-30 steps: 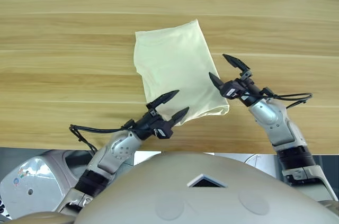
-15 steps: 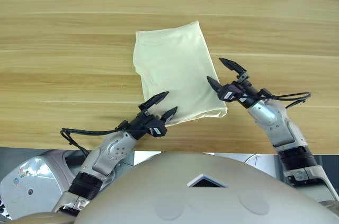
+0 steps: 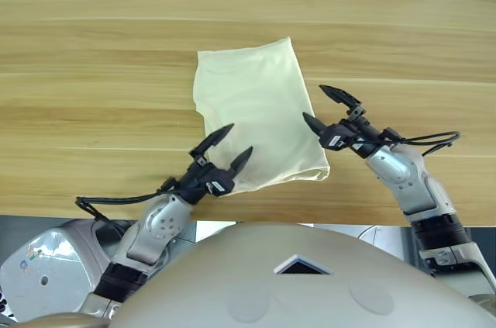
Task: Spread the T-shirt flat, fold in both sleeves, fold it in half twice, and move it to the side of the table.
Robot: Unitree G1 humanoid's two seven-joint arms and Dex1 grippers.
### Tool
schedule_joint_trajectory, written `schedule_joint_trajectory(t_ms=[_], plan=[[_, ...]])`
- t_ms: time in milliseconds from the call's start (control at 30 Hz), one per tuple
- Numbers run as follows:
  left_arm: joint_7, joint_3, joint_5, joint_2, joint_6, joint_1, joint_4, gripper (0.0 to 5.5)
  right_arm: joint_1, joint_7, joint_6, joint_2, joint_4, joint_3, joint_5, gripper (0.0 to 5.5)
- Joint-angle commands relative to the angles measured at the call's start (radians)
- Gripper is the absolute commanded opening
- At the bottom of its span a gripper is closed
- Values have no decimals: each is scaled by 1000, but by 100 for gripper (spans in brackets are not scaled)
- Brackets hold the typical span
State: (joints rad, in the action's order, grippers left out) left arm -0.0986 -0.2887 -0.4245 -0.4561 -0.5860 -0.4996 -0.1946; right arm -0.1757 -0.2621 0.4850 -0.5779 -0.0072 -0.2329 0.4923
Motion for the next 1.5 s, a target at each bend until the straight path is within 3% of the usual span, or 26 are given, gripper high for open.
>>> schedule_joint_trajectory(t_ms=[33,133,267,467,700,1000,1500], plan=[[22,107,10,-35,11,-5,-3,329,-25,-19,11,-37,-32,19,-14,356],[-1,224,70,-111,-18,-8,7,329,-71,-19,36,-94,-65,85,-44,356],[-42,356,124,-194,-5,18,15,329,-141,1,99,-194,-61,255,-111,356],[-278,366,-2,-427,-15,-135,31,329,-358,-25,254,-336,-2,369,-61,356],[-419,223,-41,-444,-30,-213,-77,329,-459,-96,304,-338,-38,254,-1,356],[-462,59,-78,-419,-55,-77,-22,329,-308,-116,310,-319,-5,108,58,356],[-454,-59,-115,-421,-66,30,32,329,-166,-198,321,-345,-34,-42,52,356]])
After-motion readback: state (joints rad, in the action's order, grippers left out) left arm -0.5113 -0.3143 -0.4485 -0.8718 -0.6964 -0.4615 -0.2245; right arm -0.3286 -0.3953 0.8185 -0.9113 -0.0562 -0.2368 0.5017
